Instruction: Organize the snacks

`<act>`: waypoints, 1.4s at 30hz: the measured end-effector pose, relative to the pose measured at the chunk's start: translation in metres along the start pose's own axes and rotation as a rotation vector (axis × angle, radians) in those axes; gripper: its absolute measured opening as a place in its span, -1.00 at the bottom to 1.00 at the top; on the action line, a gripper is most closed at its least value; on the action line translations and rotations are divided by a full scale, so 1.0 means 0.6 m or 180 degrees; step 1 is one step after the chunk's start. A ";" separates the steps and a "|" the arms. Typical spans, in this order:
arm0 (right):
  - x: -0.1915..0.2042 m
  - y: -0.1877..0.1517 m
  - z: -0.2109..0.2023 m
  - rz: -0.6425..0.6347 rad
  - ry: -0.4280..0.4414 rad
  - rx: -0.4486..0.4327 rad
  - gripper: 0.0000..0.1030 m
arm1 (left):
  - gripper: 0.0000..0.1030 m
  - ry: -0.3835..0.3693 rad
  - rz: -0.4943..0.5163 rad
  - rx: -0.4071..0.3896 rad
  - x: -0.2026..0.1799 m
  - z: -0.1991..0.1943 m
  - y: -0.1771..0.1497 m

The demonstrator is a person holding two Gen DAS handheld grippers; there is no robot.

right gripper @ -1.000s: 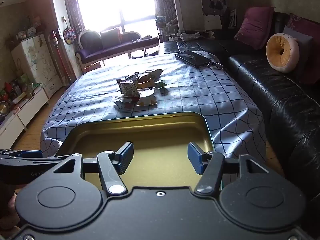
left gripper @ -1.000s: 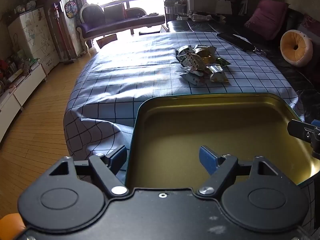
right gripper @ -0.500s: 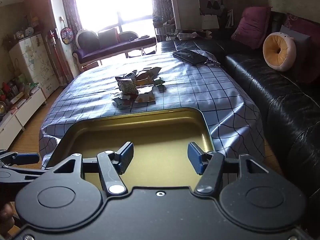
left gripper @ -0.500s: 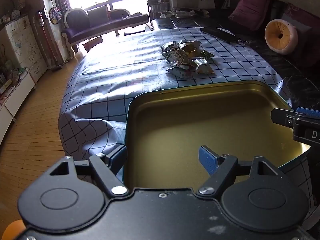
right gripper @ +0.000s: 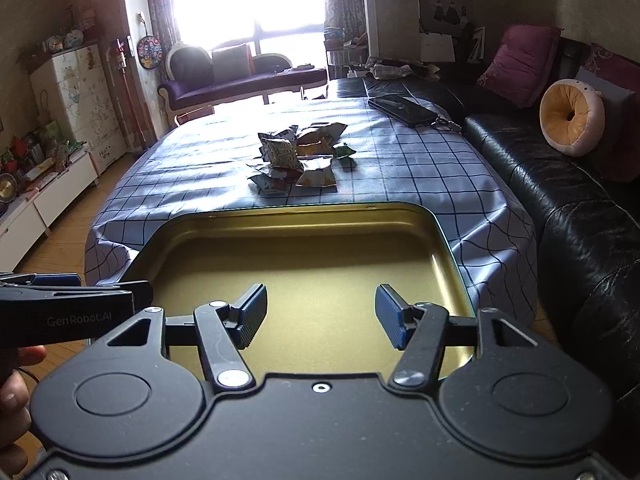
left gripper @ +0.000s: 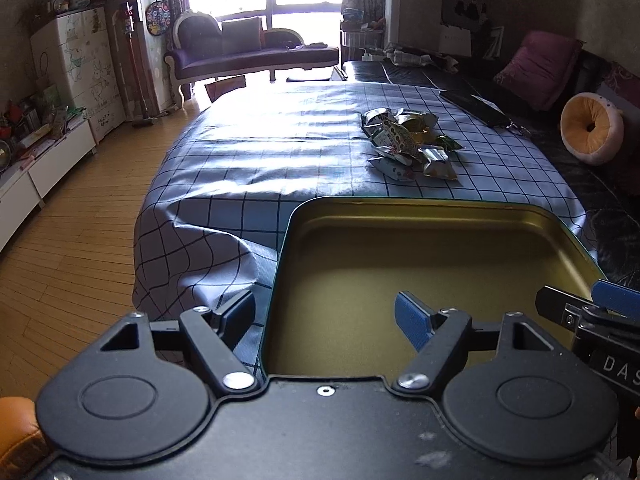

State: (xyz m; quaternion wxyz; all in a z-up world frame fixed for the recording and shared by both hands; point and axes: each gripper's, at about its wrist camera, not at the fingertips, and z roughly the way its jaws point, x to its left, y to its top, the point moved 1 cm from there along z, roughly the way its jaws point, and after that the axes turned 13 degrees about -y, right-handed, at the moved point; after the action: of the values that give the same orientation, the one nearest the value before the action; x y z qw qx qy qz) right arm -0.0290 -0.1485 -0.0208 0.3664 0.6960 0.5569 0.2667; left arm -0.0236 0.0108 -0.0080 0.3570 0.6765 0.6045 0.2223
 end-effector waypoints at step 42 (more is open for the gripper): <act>-0.013 0.002 -0.009 0.0040 -0.0014 -0.0044 0.22 | 0.51 0.0069 0.0114 -0.0034 -0.023 -0.012 -0.017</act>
State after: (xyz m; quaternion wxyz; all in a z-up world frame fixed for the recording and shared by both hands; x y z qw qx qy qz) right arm -0.0344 -0.1551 -0.0163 0.3708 0.6975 0.5498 0.2714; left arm -0.0381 -0.0010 -0.0090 0.3500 0.6829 0.5950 0.2391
